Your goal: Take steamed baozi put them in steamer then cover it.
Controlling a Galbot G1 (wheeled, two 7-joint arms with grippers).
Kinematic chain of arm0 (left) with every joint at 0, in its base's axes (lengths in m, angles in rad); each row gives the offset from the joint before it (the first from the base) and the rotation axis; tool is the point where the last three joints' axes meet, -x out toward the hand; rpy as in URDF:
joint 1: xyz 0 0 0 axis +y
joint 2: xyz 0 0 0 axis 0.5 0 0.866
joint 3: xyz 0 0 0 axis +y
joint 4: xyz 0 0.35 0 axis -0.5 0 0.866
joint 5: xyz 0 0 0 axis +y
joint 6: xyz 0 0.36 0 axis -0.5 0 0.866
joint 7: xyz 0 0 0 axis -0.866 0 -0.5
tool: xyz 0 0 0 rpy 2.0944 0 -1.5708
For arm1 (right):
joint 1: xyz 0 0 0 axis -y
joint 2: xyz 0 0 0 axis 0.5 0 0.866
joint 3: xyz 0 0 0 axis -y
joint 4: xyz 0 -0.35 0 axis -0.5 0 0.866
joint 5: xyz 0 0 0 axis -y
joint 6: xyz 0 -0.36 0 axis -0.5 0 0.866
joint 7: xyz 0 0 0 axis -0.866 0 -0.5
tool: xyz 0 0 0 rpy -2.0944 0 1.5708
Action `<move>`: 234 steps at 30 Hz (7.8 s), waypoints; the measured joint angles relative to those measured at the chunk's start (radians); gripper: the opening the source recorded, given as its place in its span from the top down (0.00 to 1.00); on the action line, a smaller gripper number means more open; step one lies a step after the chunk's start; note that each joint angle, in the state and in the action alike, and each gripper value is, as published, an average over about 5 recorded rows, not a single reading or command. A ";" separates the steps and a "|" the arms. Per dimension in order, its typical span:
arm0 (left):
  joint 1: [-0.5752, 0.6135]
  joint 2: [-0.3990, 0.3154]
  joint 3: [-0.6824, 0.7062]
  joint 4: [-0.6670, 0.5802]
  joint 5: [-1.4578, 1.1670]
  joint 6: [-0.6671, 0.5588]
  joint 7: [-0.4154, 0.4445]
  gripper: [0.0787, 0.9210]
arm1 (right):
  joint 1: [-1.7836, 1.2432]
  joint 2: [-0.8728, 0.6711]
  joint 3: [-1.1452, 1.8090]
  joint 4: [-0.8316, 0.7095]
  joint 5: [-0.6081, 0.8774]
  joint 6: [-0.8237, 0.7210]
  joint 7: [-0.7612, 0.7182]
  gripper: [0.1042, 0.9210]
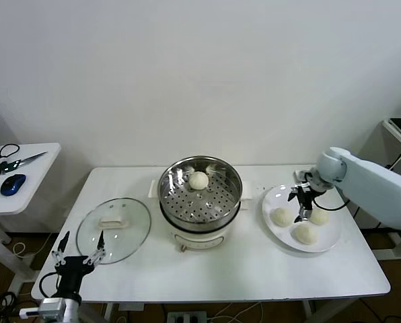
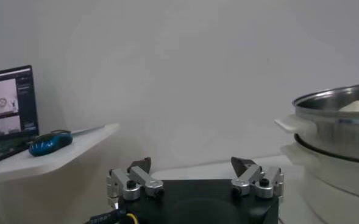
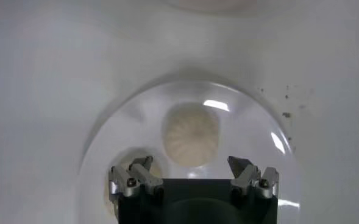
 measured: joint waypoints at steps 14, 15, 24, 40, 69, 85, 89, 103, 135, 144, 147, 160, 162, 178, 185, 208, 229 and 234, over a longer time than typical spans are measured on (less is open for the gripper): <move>0.006 -0.004 -0.006 0.016 0.006 -0.008 0.000 0.12 | -0.062 0.120 0.070 -0.164 -0.037 0.039 -0.017 0.12; 0.007 -0.004 -0.007 0.017 0.006 -0.009 0.000 0.12 | -0.063 0.125 0.073 -0.171 -0.038 0.042 -0.019 0.12; 0.014 -0.004 -0.010 0.016 0.002 -0.011 0.000 0.12 | -0.060 0.135 0.082 -0.196 -0.040 0.055 -0.035 0.24; 0.018 -0.005 -0.007 -0.005 0.001 -0.008 0.000 0.12 | 0.177 0.111 -0.111 -0.135 0.142 0.029 -0.043 0.27; 0.056 -0.009 0.024 -0.056 0.012 -0.008 0.014 0.12 | 0.575 0.510 -0.500 -0.006 0.681 -0.131 0.051 0.26; 0.079 0.007 0.005 -0.039 -0.008 -0.024 0.016 0.12 | 0.434 0.646 -0.530 -0.034 0.638 -0.144 0.081 0.25; 0.075 0.007 0.006 -0.036 -0.008 -0.024 0.016 0.12 | 0.410 0.661 -0.527 -0.049 0.621 -0.140 0.081 0.23; 0.087 0.008 0.005 -0.034 -0.005 -0.028 0.017 0.12 | 0.423 0.642 -0.510 -0.037 0.595 -0.136 0.061 0.12; 0.082 0.006 -0.002 -0.060 0.029 0.004 0.016 0.12 | 0.392 -0.136 -0.365 0.330 0.219 -0.035 -0.039 0.12; 0.074 -0.008 0.003 -0.050 0.050 0.010 0.014 0.12 | 0.165 -0.213 -0.200 0.286 0.053 0.005 -0.043 0.12; 0.073 -0.010 0.003 -0.044 0.053 0.010 0.013 0.12 | 0.107 -0.211 -0.158 0.260 0.013 0.015 -0.043 0.12; 0.075 -0.016 -0.007 -0.035 0.057 0.008 0.011 0.12 | -0.017 -0.139 -0.062 0.154 -0.071 0.041 -0.044 0.12; 0.075 -0.016 -0.008 -0.035 0.057 0.008 0.010 0.12 | -0.026 -0.128 -0.053 0.142 -0.078 0.044 -0.044 0.12; 0.074 -0.022 -0.007 -0.032 0.065 0.007 0.009 0.12 | -0.047 -0.074 -0.030 0.069 -0.116 0.075 -0.067 0.23; 0.071 -0.022 -0.007 -0.031 0.065 0.008 0.008 0.12 | -0.014 -0.065 -0.047 0.062 -0.106 0.106 -0.082 0.25; 0.081 -0.022 -0.001 -0.032 0.066 0.006 0.008 0.12 | 0.588 0.159 -0.393 0.242 0.002 0.503 -0.118 0.25; 0.080 -0.014 -0.008 -0.030 0.052 -0.001 0.009 0.12 | 0.484 0.483 -0.396 0.311 -0.221 0.698 -0.093 0.24; 0.082 -0.010 -0.015 -0.021 0.046 -0.004 0.009 0.12 | 0.446 0.504 -0.396 0.319 -0.255 0.711 -0.091 0.24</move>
